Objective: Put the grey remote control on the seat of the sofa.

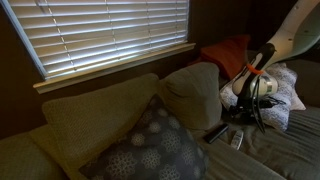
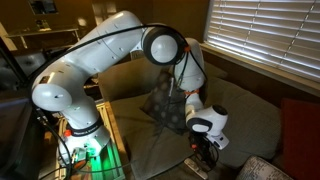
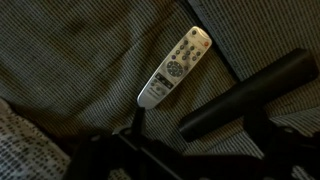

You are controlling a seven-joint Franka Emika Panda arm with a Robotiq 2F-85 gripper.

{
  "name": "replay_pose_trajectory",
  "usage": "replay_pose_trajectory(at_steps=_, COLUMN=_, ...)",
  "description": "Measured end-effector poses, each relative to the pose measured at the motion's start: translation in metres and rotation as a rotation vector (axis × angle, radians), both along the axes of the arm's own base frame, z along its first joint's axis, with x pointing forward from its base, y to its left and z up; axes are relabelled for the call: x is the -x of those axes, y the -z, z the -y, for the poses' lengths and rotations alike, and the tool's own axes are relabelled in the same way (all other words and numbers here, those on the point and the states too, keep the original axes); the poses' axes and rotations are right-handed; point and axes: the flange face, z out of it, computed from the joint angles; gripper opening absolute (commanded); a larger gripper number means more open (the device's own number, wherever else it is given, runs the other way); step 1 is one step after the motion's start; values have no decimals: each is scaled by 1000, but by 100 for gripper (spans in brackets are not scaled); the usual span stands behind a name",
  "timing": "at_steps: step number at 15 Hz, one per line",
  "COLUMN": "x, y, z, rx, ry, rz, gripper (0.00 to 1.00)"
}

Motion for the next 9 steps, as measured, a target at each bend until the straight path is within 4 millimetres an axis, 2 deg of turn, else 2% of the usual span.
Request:
replay_pose_trajectory(at_steps=4, x=17, y=-35, z=-13, rx=59, ry=-107, rz=-2, gripper=100)
replay_pose_trajectory(at_steps=9, x=36, y=-79, z=-13, rx=98, ry=-190, rz=-14, gripper=100)
